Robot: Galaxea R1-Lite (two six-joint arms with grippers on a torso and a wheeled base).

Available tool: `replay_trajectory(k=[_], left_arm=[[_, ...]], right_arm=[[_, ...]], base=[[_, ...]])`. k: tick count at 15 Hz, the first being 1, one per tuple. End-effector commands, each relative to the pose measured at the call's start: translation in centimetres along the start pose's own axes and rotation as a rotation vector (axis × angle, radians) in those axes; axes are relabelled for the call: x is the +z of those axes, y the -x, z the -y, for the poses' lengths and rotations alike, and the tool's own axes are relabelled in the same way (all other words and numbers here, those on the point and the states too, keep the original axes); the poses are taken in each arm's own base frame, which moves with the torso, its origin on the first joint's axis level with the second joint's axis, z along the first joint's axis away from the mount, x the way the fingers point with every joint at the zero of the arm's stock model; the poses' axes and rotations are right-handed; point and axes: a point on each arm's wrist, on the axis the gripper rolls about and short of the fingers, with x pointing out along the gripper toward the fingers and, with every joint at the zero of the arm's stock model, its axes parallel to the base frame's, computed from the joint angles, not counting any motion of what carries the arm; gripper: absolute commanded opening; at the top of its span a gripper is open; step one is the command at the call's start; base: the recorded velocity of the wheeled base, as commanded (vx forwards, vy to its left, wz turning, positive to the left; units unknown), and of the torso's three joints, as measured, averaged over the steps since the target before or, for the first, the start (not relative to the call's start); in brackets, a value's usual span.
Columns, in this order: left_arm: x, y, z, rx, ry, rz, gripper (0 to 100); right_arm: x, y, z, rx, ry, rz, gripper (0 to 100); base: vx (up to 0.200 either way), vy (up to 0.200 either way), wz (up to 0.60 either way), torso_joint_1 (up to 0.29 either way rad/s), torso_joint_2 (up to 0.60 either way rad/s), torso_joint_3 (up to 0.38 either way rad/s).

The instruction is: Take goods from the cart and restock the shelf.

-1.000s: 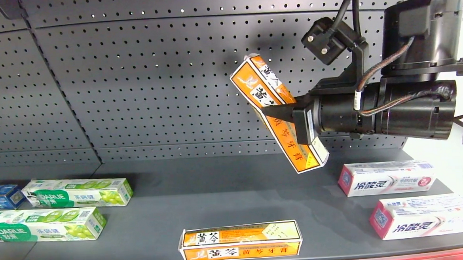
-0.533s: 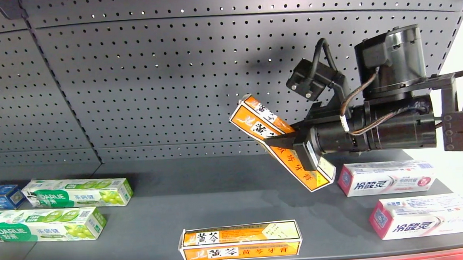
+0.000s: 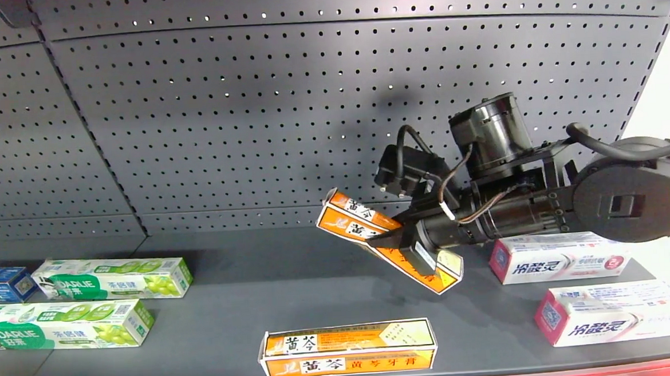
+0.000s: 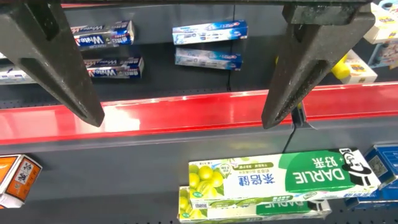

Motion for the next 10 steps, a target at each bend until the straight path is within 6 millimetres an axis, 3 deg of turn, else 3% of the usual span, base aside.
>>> replay_trajectory(k=[1,10], left_arm=[[0.0,0.0,0.0,0.0,0.0,0.001,100],[0.0,0.0,0.0,0.0,0.0,0.001,100]], right_arm=[[-0.1,-1.5,0.2,0.026,0.008,-0.035,0],[0.5,-4.1,-0.5,0.125,0.081,-0.094,0]], base=[[0.0,0.0,0.0,0.0,0.0,0.0],[0.0,0.0,0.0,0.0,0.0,0.0]])
